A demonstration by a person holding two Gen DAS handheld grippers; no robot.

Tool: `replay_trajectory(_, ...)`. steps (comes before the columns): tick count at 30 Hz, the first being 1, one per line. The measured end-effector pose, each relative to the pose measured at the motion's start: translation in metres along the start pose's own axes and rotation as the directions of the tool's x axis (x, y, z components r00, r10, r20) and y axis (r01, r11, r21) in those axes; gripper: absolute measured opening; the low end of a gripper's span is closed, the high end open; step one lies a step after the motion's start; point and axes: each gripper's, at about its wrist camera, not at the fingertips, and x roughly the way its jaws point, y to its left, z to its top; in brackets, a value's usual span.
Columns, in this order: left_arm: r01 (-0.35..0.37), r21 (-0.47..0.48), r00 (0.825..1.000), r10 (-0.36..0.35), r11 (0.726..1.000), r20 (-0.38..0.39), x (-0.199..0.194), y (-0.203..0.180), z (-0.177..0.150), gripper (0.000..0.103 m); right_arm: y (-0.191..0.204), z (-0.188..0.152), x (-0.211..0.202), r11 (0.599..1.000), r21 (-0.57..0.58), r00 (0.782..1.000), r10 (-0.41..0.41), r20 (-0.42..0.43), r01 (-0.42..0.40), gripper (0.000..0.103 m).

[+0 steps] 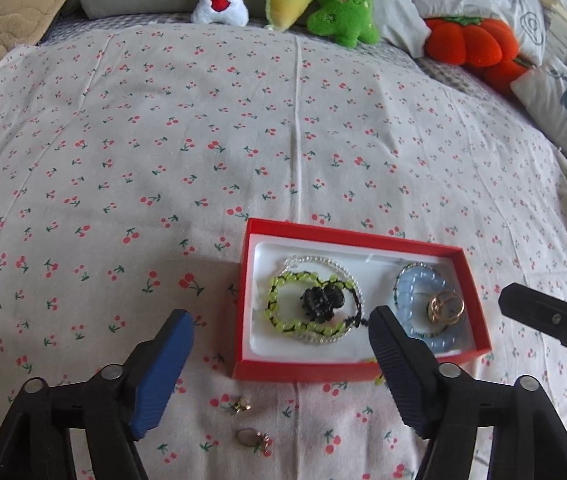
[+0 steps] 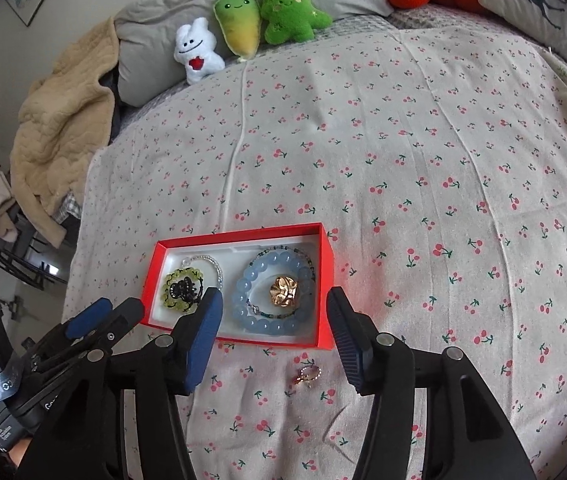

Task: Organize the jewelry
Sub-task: 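Lower both bracelets into the red box and open both grippers, then withdraw both grippers and move them toward the rings on the cloth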

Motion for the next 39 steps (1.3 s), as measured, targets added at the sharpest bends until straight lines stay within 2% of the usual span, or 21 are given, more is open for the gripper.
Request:
replay_trajectory(4,-0.005,0.012,1.0,0.006,1.0,-0.017,-0.003,0.005,-0.008,0.085,-0.006,-0.007,-0.005,1.0,0.01,1.0,-0.026,-0.003,0.026,0.065)
replay_trajectory(10,-0.009,0.007,0.999,0.009,1.0,-0.048,-0.004,0.015,-0.019,0.089,-0.013,-0.019,-0.007,0.998,0.009,0.998,-0.068,-0.011,0.068,0.071)
replay_trajectory(19,-0.004,0.005,0.996,0.004,1.0,-0.085,-0.006,0.026,-0.031,0.089,-0.02,-0.04,-0.003,0.995,-0.005,0.993,-0.098,-0.061,0.098,0.072)
replay_trajectory(29,-0.021,0.036,0.989,0.026,0.999,-0.146,0.002,0.034,-0.052,0.089,-0.03,-0.065,0.01,0.987,-0.029,0.976,-0.164,-0.143,0.161,0.072)
replay_trajectory(33,-0.03,0.094,0.989,0.043,0.995,-0.138,0.006,0.032,-0.065,0.089,-0.029,-0.078,0.02,0.978,-0.078,0.966,-0.202,-0.163,0.192,0.072)
replay_trajectory(36,-0.028,0.146,0.991,0.047,0.989,-0.129,0.009,0.029,-0.075,0.089,-0.022,-0.092,0.029,0.967,-0.153,0.954,-0.23,-0.193,0.202,0.072)
replay_trajectory(39,-0.018,0.173,0.992,0.04,0.985,-0.123,0.012,0.029,-0.083,0.089,-0.013,-0.103,0.034,0.944,-0.242,0.945,-0.272,-0.185,0.224,0.072)
